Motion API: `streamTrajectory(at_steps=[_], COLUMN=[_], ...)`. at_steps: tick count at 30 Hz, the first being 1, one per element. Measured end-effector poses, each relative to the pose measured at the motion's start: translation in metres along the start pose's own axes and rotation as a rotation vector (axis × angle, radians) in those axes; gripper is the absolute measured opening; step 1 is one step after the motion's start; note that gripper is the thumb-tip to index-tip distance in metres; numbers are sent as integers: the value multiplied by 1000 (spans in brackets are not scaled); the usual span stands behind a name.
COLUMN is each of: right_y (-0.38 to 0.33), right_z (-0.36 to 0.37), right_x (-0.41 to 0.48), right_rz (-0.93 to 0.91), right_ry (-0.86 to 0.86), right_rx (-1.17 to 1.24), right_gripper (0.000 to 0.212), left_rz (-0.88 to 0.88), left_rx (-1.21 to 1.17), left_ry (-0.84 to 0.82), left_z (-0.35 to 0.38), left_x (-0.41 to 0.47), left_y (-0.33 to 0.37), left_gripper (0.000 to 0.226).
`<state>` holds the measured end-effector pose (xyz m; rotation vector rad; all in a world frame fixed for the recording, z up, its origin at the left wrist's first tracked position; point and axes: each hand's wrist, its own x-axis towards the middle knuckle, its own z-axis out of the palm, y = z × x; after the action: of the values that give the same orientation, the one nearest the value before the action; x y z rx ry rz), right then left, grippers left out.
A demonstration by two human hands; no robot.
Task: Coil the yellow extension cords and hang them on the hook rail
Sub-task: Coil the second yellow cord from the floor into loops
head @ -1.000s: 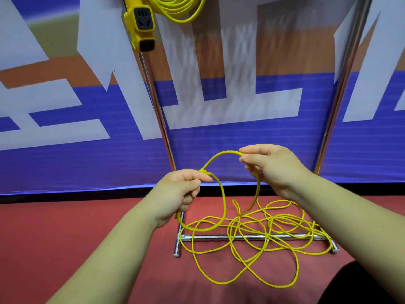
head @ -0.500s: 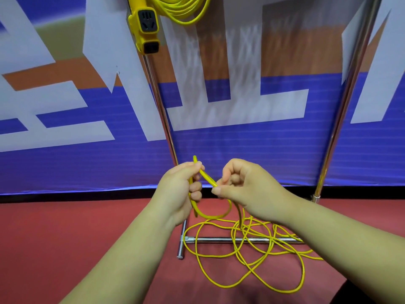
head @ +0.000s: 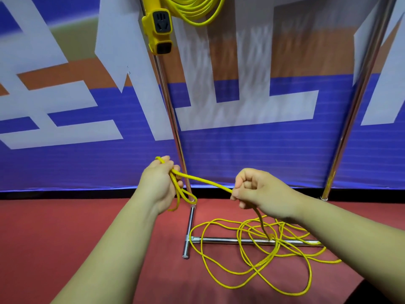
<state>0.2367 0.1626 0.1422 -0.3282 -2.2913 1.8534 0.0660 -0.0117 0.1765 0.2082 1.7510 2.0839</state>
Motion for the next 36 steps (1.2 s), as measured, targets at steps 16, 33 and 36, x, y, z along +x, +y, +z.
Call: streamTrajectory(at_steps=[16,33,36], right_y=[-3,5,8], right_z=[18,11,10], right_x=[-8,2,2], right_rz=[-74,-25,-7], right_ry=[-106,-72,-202], right_rx=[-165,-46,-41], right_gripper=[12,24,30], left_rz=[-275,-33,-28], left_rx=[849,-342,-477], left_ry=[-223,-447,-474], left_z=[-10,16,7], left_x=[-5,-24,-21], left_y=[-29,17,27], left_gripper=[18,43,38])
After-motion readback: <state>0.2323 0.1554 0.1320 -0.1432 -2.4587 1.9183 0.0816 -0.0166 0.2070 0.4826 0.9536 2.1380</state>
